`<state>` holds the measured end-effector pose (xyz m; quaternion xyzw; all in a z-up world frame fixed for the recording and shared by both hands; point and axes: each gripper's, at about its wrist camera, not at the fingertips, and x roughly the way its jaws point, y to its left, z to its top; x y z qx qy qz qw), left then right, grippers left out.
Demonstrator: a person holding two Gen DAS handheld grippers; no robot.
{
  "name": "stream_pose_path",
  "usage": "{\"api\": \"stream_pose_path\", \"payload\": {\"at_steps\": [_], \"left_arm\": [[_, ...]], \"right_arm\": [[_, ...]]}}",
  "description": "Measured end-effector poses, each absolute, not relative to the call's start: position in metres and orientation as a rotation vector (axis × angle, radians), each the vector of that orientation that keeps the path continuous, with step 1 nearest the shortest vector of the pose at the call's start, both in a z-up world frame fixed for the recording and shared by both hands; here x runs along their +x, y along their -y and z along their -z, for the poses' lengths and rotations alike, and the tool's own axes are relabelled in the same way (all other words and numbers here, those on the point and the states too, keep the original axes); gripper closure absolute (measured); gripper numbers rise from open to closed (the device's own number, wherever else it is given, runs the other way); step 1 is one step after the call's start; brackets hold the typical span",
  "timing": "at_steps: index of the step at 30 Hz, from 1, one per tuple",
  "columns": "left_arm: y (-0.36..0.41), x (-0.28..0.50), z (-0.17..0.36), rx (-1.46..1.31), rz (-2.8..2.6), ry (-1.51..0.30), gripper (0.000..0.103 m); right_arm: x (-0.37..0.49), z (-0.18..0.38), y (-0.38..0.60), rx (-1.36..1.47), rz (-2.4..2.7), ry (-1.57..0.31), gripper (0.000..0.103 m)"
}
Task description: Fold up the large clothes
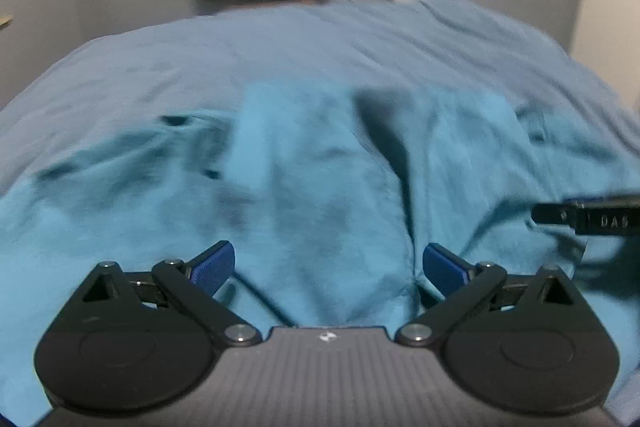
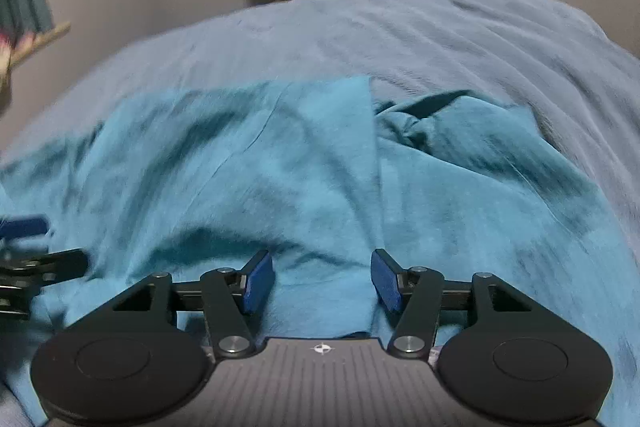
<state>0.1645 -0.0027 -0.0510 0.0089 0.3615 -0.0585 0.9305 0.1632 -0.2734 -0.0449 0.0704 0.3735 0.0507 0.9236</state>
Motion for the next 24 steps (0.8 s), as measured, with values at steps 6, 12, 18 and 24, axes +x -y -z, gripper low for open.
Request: {"api": "stream_pose_path", "payload": {"at_steps": [6, 12, 18, 24], "left_arm": [[0.008, 0.145, 0.057, 0.072, 0.109, -0.852, 0.002], [0.015, 0.141, 0.061, 0.113, 0.085, -0.885, 0.002], [0.017, 0.093, 0.026, 0.001, 0.287, -0.746, 0.002], [0.040, 0.080, 0.030, 0.093, 0.344, -0.787, 0.002]], "right_arm": [[0.146, 0.032, 0.286, 0.238, -0.052, -0.695, 0.032], [0.120, 0.022, 0.323, 0.490, 0.068, -0.640, 0.030], [0.062, -0.019, 0.359, 0.597, 0.195, -0.498, 0.014], [0.033, -0.036, 0.401, 0.642, 0.460, -0.633, 0.009]]}}
